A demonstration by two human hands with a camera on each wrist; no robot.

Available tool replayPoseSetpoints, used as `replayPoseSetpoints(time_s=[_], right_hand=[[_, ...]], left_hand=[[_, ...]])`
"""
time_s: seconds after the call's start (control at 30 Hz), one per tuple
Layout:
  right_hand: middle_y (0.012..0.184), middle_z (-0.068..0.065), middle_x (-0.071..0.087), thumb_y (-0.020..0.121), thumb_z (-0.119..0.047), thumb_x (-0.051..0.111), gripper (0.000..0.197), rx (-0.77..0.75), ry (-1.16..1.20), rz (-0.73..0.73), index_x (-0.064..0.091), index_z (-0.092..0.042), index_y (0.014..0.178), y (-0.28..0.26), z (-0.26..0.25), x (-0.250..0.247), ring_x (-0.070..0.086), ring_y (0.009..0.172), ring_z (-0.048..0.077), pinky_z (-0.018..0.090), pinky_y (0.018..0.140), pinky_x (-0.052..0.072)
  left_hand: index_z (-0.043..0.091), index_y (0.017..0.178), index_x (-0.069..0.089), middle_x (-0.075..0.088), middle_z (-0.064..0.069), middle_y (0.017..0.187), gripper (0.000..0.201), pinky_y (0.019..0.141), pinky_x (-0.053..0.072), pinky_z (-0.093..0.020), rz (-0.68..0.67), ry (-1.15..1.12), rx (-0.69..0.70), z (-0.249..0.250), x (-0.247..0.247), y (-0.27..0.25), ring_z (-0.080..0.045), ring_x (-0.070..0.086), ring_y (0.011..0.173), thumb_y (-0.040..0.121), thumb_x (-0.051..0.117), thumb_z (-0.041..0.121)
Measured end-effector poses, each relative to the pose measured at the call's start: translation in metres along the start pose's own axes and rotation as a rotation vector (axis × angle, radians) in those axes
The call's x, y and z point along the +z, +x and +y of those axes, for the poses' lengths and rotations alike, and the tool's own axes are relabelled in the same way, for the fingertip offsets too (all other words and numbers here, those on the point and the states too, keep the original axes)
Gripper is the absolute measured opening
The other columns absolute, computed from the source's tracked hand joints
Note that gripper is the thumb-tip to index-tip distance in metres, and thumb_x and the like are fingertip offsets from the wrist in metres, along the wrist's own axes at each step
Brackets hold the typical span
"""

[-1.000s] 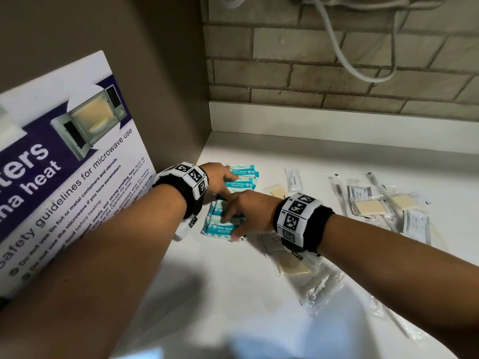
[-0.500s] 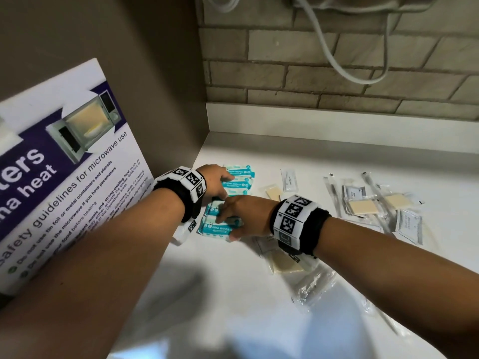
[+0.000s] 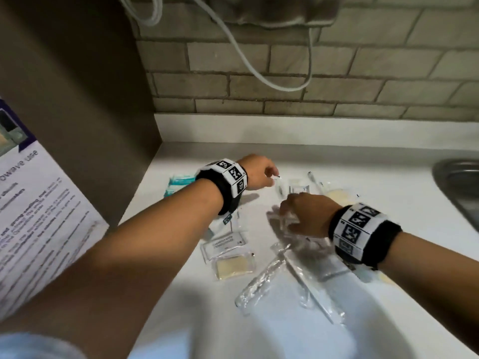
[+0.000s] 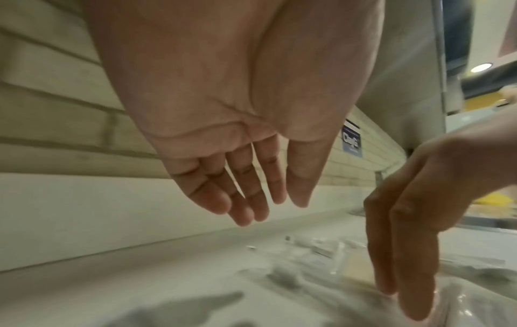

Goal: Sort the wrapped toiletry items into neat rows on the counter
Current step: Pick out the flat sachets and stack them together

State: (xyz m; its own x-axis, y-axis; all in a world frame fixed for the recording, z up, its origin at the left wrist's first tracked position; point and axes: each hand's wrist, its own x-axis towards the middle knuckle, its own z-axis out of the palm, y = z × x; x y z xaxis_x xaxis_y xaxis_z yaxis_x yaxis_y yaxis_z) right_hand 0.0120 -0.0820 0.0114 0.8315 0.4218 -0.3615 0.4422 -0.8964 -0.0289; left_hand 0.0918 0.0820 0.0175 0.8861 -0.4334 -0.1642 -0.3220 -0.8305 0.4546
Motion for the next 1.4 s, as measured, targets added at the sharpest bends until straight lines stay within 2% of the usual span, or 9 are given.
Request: replayPoseSetpoints(time_s=[0.1, 0.27, 0.5, 0.7, 0.77, 0.87, 1.07, 1.2, 1.4], right_hand=[[0.128, -0.002, 0.056, 0.090, -0.035, 0.056, 0.043, 0.048, 0.044, -0.016, 0.052, -0.026, 0.132, -0.011, 0.023, 0.014, 0.059, 0.112, 0.020, 0.039, 0.095, 0.051], [0.132, 0.000, 0.052, 0.093, -0.029, 0.055, 0.043, 0.038, 0.099, -0.005, 0.050, -0.024, 0.135, -0.011, 0.039, 0.034, 0.056, 0.115, 0.020, 0.037, 0.096, 0.052], [0.121, -0.001, 0.060, 0.086, -0.028, 0.061, 0.038, -0.010, 0.169, -0.010, 0.059, -0.025, 0.124, -0.011, 0.054, 0.037, 0.054, 0.115, 0.021, 0.038, 0.096, 0.051], [0.098, 0.000, 0.063, 0.080, -0.019, 0.068, 0.031, -0.009, 0.301, -0.042, 0.059, -0.017, 0.109, -0.008, 0.059, 0.034, 0.059, 0.090, 0.019, 0.030, 0.077, 0.052], [0.095, 0.000, 0.063, 0.083, -0.019, 0.065, 0.024, -0.014, 0.362, -0.071, 0.058, -0.015, 0.105, -0.011, 0.069, 0.033, 0.060, 0.089, 0.019, 0.027, 0.073, 0.050], [0.094, -0.003, 0.060, 0.090, -0.015, 0.061, 0.019, -0.014, 0.513, -0.091, 0.053, -0.013, 0.108, -0.018, 0.083, 0.029, 0.063, 0.084, 0.018, 0.027, 0.075, 0.053], [0.090, -0.002, 0.057, 0.090, -0.016, 0.057, 0.013, 0.031, 0.460, 0.132, 0.046, -0.018, 0.097, -0.033, 0.120, 0.006, 0.057, 0.081, 0.019, 0.024, 0.061, 0.042], [0.099, 0.009, 0.071, 0.089, -0.016, 0.059, 0.016, 0.104, 0.564, 0.269, 0.046, -0.013, 0.097, -0.039, 0.149, -0.009, 0.068, 0.087, 0.027, 0.036, 0.074, 0.055], [0.096, 0.009, 0.069, 0.091, -0.012, 0.046, 0.029, 0.193, 0.533, 0.243, 0.042, -0.007, 0.119, -0.040, 0.160, 0.002, 0.066, 0.081, 0.027, 0.033, 0.065, 0.052]], left_hand=[[0.009, 0.119, 0.068, 0.068, -0.008, 0.119, 0.034, 0.089, 0.045, -0.026, -0.080, 0.095, -0.001, 0.038, 0.023, 0.038, -0.024, 0.062, 0.109, 0.091, 0.063, 0.030], [0.010, 0.067, 0.052, 0.058, -0.007, 0.071, 0.053, 0.068, 0.050, -0.030, -0.097, 0.211, -0.247, 0.065, 0.058, 0.073, -0.027, 0.061, 0.073, 0.080, 0.063, 0.060], [0.005, 0.106, 0.068, 0.058, -0.005, 0.086, 0.045, 0.071, 0.045, -0.027, -0.137, 0.175, -0.342, 0.087, 0.071, 0.084, -0.026, 0.066, 0.102, 0.081, 0.071, 0.042], [0.012, 0.069, 0.062, 0.066, -0.009, 0.079, 0.020, 0.064, 0.044, -0.027, -0.137, 0.058, -0.434, 0.092, 0.075, 0.087, -0.025, 0.063, 0.070, 0.062, 0.068, 0.030], [0.010, 0.075, 0.063, 0.062, -0.016, 0.082, 0.016, 0.059, 0.039, -0.027, -0.095, -0.054, -0.404, 0.097, 0.068, 0.084, -0.029, 0.062, 0.072, 0.071, 0.069, 0.024], [0.005, 0.106, 0.067, 0.067, -0.016, 0.110, 0.025, 0.078, 0.048, -0.031, 0.023, -0.229, -0.362, 0.094, 0.057, 0.080, -0.029, 0.063, 0.105, 0.084, 0.070, 0.016], [0.021, 0.081, 0.053, 0.067, -0.008, 0.093, 0.023, 0.074, 0.049, -0.029, 0.274, -0.456, -0.190, 0.095, 0.038, 0.065, -0.020, 0.060, 0.081, 0.080, 0.071, 0.007], [0.022, 0.087, 0.048, 0.064, -0.008, 0.085, 0.015, 0.062, 0.044, -0.031, 0.172, -0.407, -0.054, 0.115, 0.039, 0.031, -0.021, 0.056, 0.070, 0.087, 0.059, 0.011], [0.019, 0.111, 0.036, 0.057, -0.003, 0.076, 0.012, 0.051, 0.039, -0.028, -0.107, 0.003, 0.037, 0.144, 0.078, -0.024, -0.015, 0.047, 0.059, 0.101, 0.041, 0.025]])
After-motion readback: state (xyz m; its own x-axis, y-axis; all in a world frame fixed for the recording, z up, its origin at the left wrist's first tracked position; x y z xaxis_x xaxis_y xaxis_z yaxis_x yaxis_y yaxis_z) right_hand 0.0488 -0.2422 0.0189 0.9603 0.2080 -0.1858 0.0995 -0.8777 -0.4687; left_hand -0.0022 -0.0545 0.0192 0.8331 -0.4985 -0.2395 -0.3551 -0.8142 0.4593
